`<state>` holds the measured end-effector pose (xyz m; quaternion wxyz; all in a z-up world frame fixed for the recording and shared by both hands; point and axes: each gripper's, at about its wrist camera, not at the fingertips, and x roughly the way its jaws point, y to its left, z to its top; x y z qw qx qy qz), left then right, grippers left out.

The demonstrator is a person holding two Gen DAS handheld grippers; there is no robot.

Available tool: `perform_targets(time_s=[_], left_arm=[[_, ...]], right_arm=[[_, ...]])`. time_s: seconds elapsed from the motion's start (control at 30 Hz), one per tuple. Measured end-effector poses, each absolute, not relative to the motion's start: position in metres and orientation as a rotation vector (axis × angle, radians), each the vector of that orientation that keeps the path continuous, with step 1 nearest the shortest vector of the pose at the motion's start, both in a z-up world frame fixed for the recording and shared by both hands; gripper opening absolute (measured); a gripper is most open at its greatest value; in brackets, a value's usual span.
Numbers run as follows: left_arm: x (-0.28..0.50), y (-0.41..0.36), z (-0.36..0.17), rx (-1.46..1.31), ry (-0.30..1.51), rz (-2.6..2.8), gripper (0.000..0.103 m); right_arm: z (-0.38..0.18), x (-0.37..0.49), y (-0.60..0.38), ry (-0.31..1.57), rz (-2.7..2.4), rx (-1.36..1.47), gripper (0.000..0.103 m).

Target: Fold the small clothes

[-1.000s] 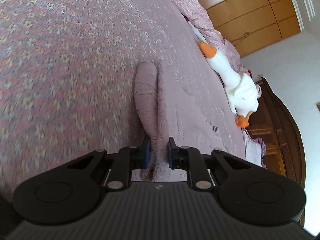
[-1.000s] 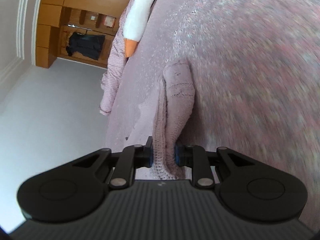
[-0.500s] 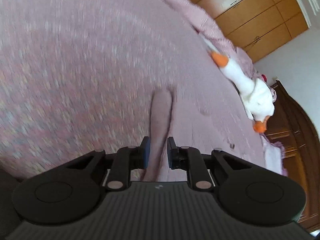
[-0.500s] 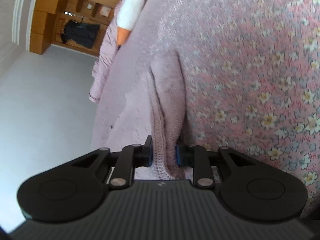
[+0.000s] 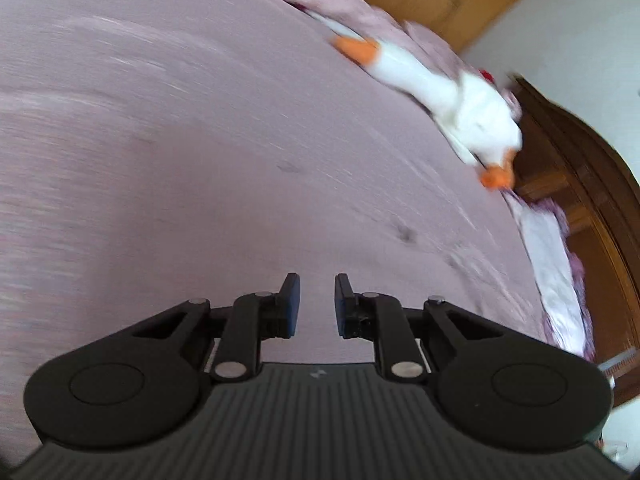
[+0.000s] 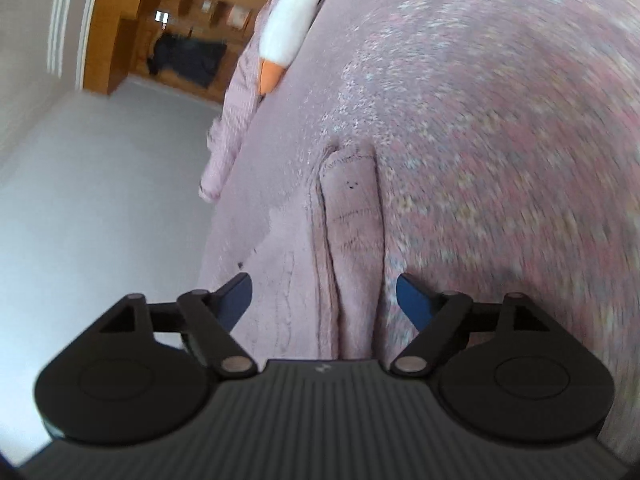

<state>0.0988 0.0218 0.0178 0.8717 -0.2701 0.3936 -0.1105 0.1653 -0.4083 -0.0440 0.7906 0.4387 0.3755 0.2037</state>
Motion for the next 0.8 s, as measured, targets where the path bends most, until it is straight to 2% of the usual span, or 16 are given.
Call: perform_targets(time_s=[0.3,0.6,0.67,0.7,0.73,0.8], left_arm=[[0.119,-0.098,0.003,-0.441,0.897,-0.416,0.019],[0.135,-0.114,-0.023,-0.461,0.921,-0.385,0.019],[0.136,-0.112,-0.024,-0.464,0.926,-0.379,0.019],[0.137,-0.112,-0.023,-0.462,0.926,-0.376,0.019],[0.137,-0.11,-0.022,-0.46,0.923,-0.375,0.019],[0.136,-0.109,-0.018,-0.449,0.91,-0.365,0.019]], right_arm=[[-0.043,0.223,-0.402,0.857,0.551,0.865,0.083],[-0.045,0.262,-0.381,0.904,0.696,0.829,0.081],[-0.045,0.266,-0.38,0.918,0.698,0.838,0.065],[-0.046,0.265,-0.38,0.932,0.701,0.83,0.043],[-0.05,0.265,-0.379,0.959,0.694,0.823,0.027],[-0.054,0.262,-0.378,0.971,0.676,0.817,0.026]])
